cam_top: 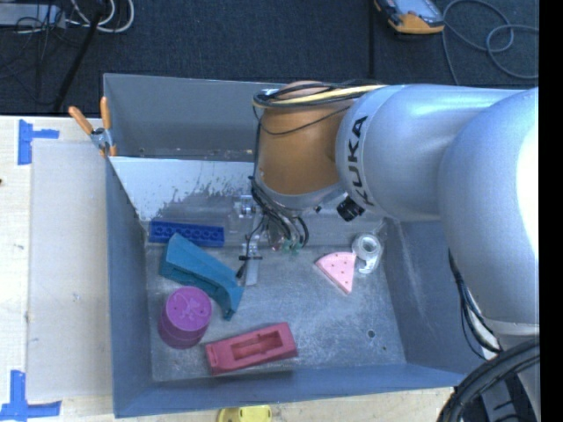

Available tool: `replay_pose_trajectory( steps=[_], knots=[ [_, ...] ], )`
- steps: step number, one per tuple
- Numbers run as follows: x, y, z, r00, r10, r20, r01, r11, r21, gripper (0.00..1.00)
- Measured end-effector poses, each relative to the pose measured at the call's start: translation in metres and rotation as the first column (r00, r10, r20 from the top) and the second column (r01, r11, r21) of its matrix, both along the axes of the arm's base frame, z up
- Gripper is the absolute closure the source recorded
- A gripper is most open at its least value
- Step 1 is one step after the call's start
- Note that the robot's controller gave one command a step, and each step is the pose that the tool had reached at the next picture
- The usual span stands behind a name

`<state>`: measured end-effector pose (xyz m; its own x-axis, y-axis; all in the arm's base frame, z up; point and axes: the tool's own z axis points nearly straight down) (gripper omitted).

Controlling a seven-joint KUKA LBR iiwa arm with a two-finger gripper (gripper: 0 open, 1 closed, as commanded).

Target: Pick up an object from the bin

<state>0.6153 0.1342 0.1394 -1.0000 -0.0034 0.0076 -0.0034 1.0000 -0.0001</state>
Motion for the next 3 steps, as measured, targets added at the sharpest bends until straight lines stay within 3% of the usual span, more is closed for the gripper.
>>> replay_pose_trajectory(
  steps=[1, 2, 3],
  knots=[
    [0.001, -0.001, 0.005, 1.000, -0.003, 0.007, 0.003, 1.000, 0.001, 0.00],
    [0.003, 0.036, -0.010, 0.941, -0.338, 0.009, 0.338, 0.941, 0.000, 0.00],
    [0.000, 0.056, -0.013, 0.940, -0.341, 0.006, 0.341, 0.940, -0.002, 0.00]
  ],
)
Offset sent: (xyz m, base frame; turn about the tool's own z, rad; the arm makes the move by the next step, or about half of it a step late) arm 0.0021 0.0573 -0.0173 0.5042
